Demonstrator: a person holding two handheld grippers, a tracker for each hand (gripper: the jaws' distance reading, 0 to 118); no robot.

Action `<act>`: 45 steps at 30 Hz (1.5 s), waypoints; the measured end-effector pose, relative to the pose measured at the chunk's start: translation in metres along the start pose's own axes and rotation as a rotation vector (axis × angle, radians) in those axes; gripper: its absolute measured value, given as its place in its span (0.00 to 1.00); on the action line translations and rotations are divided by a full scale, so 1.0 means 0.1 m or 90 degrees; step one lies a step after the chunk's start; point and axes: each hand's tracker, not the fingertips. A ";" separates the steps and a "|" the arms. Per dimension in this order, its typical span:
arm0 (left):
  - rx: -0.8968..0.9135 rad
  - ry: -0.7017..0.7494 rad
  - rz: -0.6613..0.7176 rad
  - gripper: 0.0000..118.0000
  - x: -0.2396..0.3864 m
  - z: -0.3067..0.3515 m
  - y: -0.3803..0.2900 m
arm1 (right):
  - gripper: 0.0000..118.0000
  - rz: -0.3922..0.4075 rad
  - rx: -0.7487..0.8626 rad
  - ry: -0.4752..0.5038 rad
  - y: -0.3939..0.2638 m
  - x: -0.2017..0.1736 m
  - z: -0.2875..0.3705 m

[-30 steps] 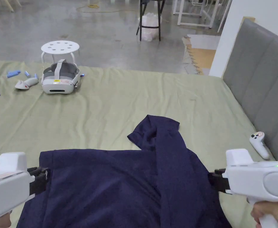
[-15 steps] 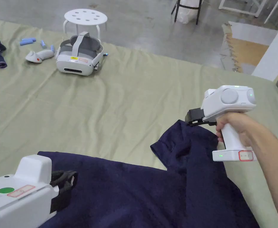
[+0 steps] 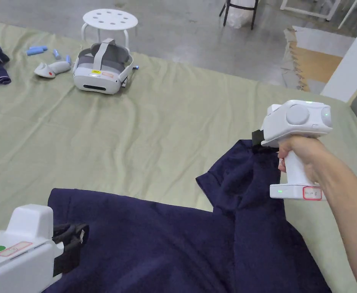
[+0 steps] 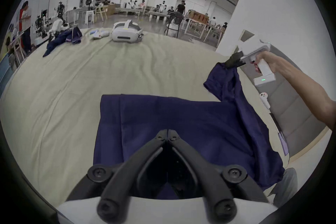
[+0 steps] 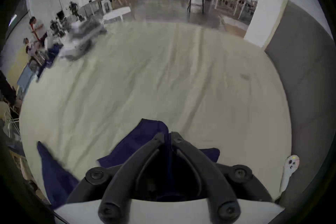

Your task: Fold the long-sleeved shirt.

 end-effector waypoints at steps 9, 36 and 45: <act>0.045 -0.039 -0.030 0.03 0.30 0.65 -0.09 | 0.03 0.052 0.135 0.001 -1.43 -0.14 1.85; 0.025 -0.025 -0.042 0.03 0.39 1.04 -0.40 | 0.00 -0.134 0.118 0.026 -3.74 -0.20 2.53; -0.058 0.093 -0.021 0.89 -0.20 -0.34 0.61 | 0.00 -0.114 0.077 0.035 -3.72 -0.13 2.23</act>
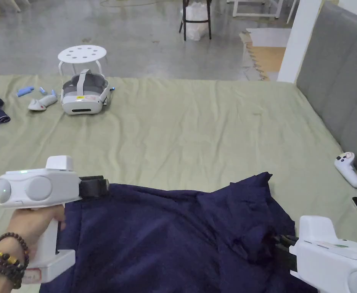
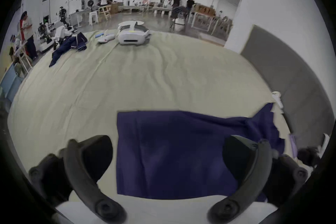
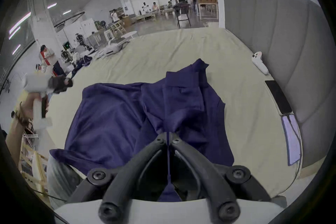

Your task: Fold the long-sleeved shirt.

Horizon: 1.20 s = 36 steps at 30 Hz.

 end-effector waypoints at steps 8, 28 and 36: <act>-0.211 0.079 -0.071 0.81 -0.14 -1.00 0.28 | 0.00 -0.010 -0.062 -0.016 -0.09 0.06 -0.20; -0.028 0.001 -0.070 0.06 -0.02 -0.25 0.15 | 0.95 -0.036 -0.164 -0.046 2.15 0.52 -1.95; -0.033 0.006 -0.083 0.06 0.01 -0.35 0.16 | 0.23 0.039 -0.309 -0.100 1.96 0.30 -2.48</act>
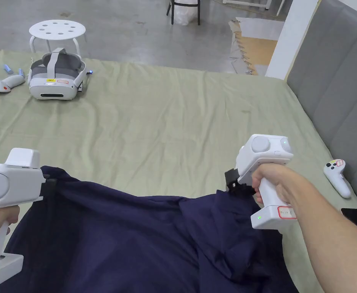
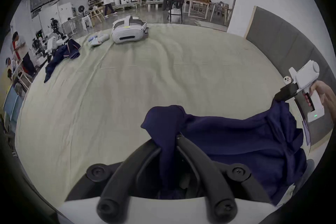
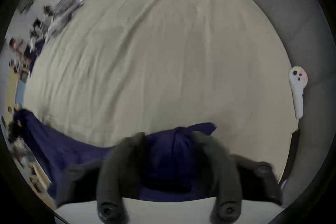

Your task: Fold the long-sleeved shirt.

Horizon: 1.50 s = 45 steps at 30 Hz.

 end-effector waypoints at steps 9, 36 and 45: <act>0.020 -0.007 0.037 0.06 0.07 0.13 -0.01 | 0.13 -0.022 0.104 0.035 -0.29 0.16 0.32; -0.087 0.027 0.020 0.06 0.29 1.34 -2.86 | 0.13 0.071 0.145 -0.008 -3.59 -0.01 0.88; 0.005 -0.016 0.073 0.90 0.25 1.81 -2.61 | 1.00 0.002 0.244 0.033 -3.63 -0.02 1.31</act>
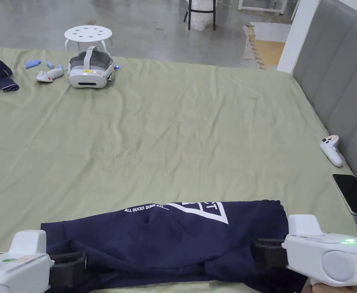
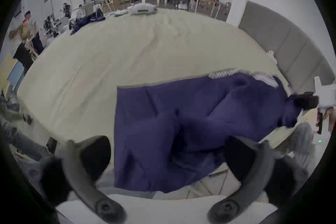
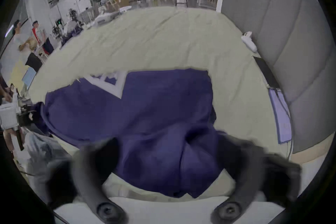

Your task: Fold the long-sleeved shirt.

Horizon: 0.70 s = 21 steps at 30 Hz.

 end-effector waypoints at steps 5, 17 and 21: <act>0.122 -0.031 0.046 0.84 -0.07 0.56 0.35 | 0.75 0.000 0.115 0.040 0.27 -0.10 0.46; 0.028 -0.076 0.224 0.89 -0.61 0.16 0.19 | 0.01 0.032 0.127 0.094 0.39 -0.42 0.46; 0.004 -0.200 0.340 0.89 -0.97 -0.02 -0.05 | 0.01 0.040 0.120 0.099 0.37 -0.45 0.47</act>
